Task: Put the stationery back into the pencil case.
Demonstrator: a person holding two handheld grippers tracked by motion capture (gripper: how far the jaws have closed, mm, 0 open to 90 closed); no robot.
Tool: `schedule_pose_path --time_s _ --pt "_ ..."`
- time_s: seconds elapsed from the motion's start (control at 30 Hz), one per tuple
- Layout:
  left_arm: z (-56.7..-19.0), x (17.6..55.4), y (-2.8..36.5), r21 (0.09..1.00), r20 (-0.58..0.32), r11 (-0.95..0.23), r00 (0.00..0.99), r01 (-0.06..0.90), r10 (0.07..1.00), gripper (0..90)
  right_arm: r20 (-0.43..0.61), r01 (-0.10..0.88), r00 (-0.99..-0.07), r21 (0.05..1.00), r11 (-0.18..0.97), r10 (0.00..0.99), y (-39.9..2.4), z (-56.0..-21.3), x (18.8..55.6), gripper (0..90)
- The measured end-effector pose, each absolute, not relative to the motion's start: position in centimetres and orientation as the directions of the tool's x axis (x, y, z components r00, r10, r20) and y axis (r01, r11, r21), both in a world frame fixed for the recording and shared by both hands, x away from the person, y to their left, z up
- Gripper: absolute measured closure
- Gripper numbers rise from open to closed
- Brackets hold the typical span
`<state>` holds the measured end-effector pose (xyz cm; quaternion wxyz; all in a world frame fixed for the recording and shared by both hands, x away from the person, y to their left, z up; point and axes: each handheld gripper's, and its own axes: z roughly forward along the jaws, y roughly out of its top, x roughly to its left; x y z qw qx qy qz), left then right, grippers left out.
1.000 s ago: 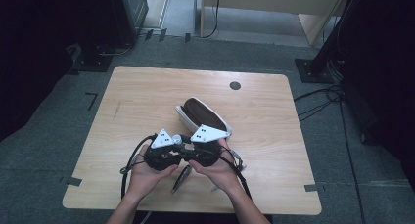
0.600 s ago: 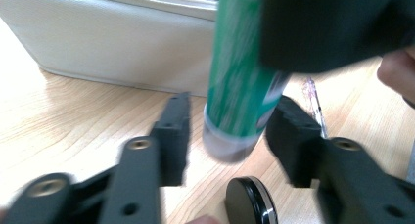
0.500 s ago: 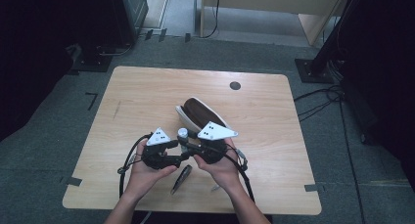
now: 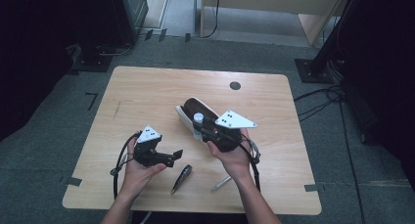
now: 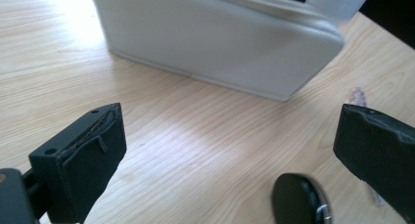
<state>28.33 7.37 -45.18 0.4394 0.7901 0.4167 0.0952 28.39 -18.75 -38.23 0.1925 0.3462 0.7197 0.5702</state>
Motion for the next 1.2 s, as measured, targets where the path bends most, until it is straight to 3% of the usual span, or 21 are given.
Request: schedule_pose_path --time_s 0.4,0.73,0.93,1.2 --pt "-46.8 28.5 11.9 0.77 -0.257 -0.168 0.54 0.616 0.802 0.0 0.076 0.272 -0.618 0.955 0.122 0.783 -21.2 -38.4 29.8 66.4" --pt "-48.9 28.2 15.3 0.747 -0.186 -0.163 0.437 0.645 0.88 0.0 0.09 0.344 -0.582 0.928 0.144 0.808 -22.0 -41.1 30.9 66.4" --pt "-50.2 27.8 16.3 0.71 -0.066 -0.231 0.389 0.665 0.919 0.0 0.094 0.384 -0.583 0.908 0.171 0.807 -22.1 -42.3 31.1 66.2" --pt "-51.2 27.6 17.0 0.687 -0.049 -0.238 0.37 0.686 0.928 0.0 0.148 0.429 -0.579 0.891 0.146 0.802 -22.6 -42.9 31.4 65.8"
